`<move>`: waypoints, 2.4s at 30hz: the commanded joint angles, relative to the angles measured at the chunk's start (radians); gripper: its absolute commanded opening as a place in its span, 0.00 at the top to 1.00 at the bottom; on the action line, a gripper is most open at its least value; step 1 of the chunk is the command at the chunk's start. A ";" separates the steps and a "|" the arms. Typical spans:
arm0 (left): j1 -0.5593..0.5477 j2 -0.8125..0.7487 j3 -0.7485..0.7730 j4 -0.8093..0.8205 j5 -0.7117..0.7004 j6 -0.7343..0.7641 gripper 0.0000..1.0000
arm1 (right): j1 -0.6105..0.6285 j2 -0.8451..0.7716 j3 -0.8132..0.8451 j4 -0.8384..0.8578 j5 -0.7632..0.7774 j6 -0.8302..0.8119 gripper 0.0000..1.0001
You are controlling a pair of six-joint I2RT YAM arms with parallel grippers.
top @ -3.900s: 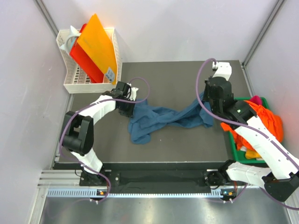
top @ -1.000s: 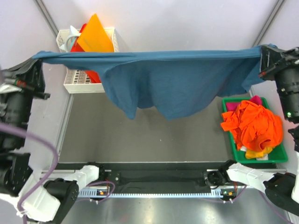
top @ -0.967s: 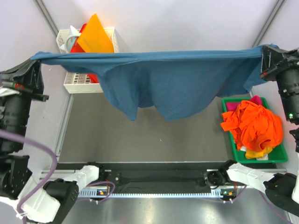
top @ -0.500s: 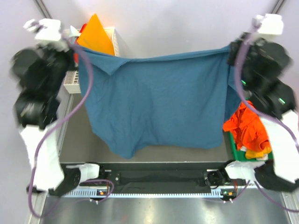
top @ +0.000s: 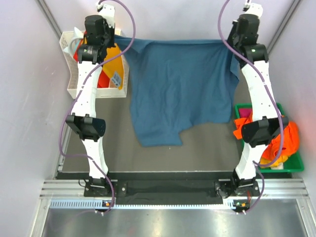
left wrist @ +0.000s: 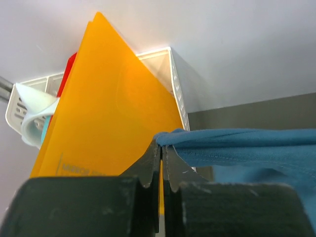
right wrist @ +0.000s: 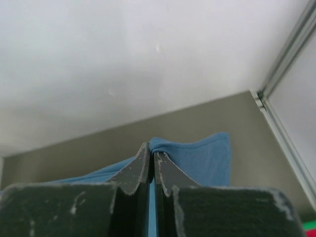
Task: Fold and stack the t-shirts
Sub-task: Flatten out the tshirt
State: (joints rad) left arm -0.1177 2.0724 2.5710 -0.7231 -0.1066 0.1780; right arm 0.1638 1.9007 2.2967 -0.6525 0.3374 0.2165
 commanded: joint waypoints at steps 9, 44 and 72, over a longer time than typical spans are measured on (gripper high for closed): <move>0.030 -0.195 -0.014 0.355 -0.102 0.075 1.00 | -0.006 -0.193 0.110 0.172 -0.052 0.004 1.00; 0.185 -0.965 -0.342 0.019 0.047 -0.146 1.00 | 0.215 -0.936 -0.442 0.090 0.170 -0.174 1.00; 0.001 -0.297 -0.047 0.555 -0.044 0.000 1.00 | 0.192 -0.160 0.211 0.408 0.089 -0.237 1.00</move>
State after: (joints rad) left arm -0.0326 1.9404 2.6083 -0.5247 -0.0418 0.0624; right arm 0.3061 1.8053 2.3722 -0.4442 0.3931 0.0826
